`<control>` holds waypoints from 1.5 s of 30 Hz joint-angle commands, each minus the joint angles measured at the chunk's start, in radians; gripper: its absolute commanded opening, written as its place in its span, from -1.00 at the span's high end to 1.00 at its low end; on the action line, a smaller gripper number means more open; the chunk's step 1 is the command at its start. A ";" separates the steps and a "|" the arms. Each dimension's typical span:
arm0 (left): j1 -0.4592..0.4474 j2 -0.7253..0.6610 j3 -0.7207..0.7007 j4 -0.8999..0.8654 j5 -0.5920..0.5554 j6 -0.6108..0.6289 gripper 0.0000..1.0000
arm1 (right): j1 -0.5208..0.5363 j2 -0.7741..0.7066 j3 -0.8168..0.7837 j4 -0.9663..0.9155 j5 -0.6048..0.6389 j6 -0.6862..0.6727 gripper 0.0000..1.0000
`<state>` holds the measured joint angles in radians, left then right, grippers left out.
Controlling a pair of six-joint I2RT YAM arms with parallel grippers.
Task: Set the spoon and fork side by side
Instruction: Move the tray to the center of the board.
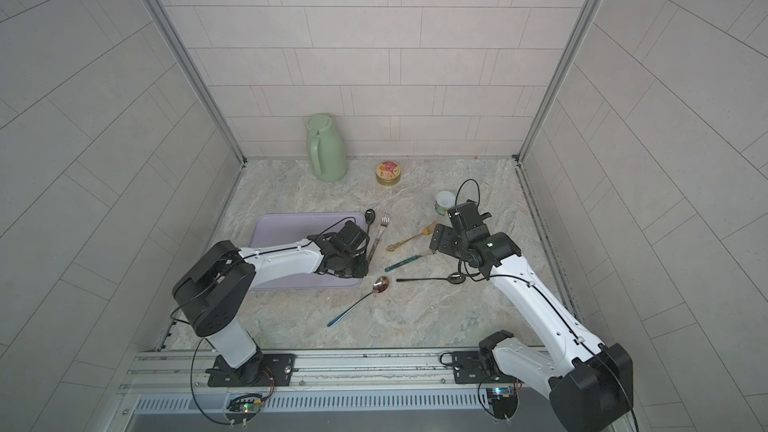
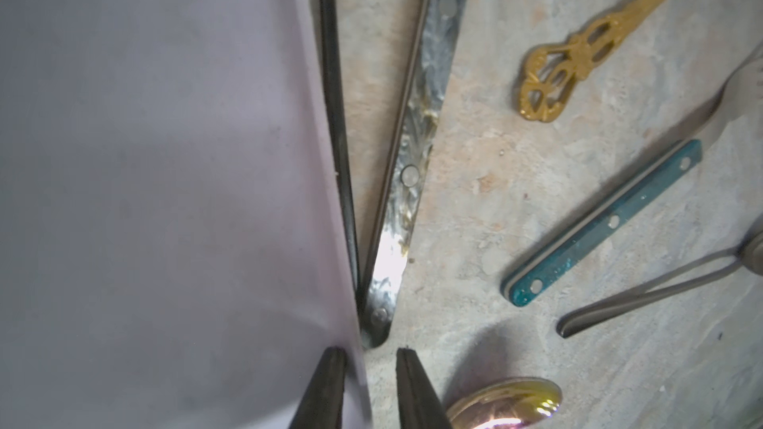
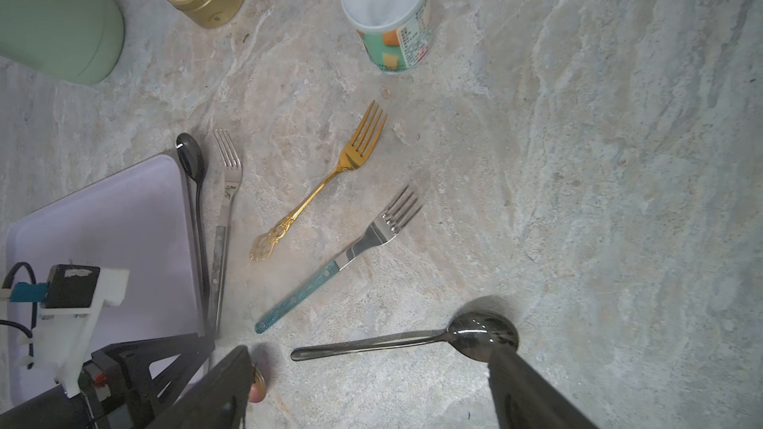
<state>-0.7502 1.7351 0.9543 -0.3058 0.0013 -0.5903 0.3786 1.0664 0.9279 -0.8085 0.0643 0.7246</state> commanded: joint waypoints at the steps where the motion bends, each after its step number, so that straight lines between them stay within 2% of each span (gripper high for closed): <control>1: -0.034 0.043 0.035 0.024 0.042 0.013 0.63 | -0.020 -0.001 -0.003 -0.022 -0.029 -0.032 -0.86; 20: -0.150 0.241 0.304 0.010 0.072 0.015 0.75 | -0.168 0.029 -0.033 -0.063 -0.093 -0.072 -0.91; 40: -0.161 0.353 0.449 0.035 0.072 -0.097 0.77 | -0.210 0.067 -0.049 -0.061 -0.098 -0.076 -0.86; 43: -0.161 0.357 0.470 0.017 0.068 -0.095 0.73 | -0.210 0.069 -0.049 -0.062 -0.100 -0.074 -0.85; 45: -0.162 0.341 0.480 -0.009 0.066 -0.085 0.60 | -0.210 0.072 -0.047 -0.061 -0.104 -0.073 -0.84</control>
<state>-0.9043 2.0727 1.3975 -0.2871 0.0635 -0.6872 0.1730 1.1336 0.8845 -0.8619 -0.0383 0.6582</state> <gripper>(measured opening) 0.178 0.925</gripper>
